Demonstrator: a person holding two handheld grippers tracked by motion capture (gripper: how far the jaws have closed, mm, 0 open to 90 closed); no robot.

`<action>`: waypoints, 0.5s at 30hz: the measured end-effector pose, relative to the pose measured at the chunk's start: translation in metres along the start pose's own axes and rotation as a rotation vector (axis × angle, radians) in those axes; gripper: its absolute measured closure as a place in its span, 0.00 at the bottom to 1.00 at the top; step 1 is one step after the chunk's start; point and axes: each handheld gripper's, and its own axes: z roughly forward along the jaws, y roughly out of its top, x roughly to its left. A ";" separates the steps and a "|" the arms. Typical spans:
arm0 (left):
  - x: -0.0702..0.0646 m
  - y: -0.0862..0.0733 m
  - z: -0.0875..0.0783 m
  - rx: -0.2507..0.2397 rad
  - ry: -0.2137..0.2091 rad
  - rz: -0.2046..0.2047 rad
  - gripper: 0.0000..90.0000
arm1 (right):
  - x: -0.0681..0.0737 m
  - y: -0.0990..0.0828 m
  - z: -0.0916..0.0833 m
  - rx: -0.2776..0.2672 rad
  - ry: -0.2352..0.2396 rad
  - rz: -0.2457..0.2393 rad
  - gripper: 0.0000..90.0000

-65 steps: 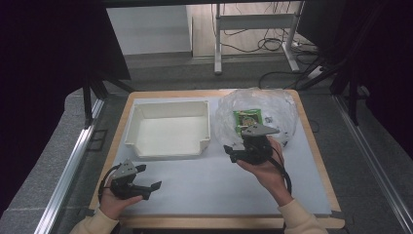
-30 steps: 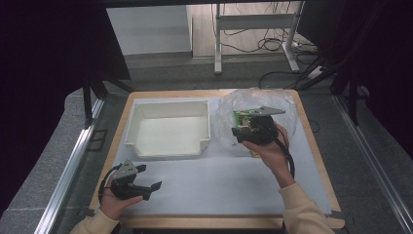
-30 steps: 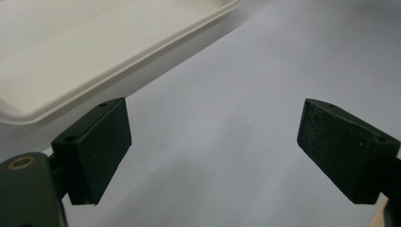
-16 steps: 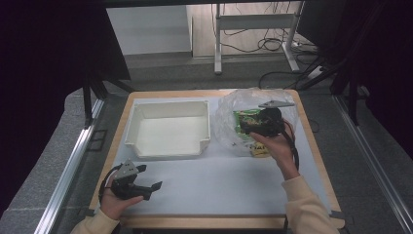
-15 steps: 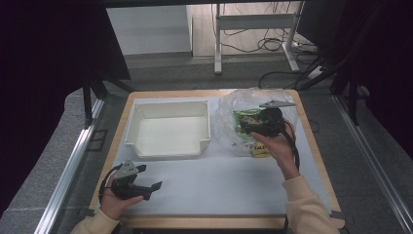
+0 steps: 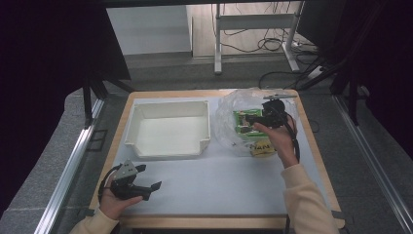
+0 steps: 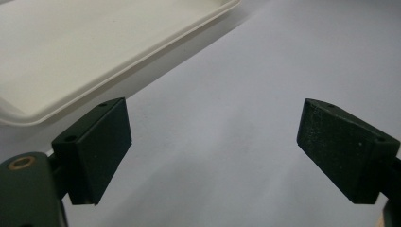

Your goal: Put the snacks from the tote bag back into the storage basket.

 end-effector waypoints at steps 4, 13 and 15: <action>-0.002 0.000 0.000 0.000 -0.007 0.009 0.12 | -0.005 0.001 0.006 0.028 -0.012 0.012 0.30; -0.004 0.001 0.004 0.016 -0.006 0.012 0.12 | -0.025 0.008 0.024 0.059 -0.046 0.049 0.31; -0.005 0.001 0.004 0.017 -0.006 0.013 0.12 | -0.026 0.008 0.028 0.063 -0.051 0.038 0.32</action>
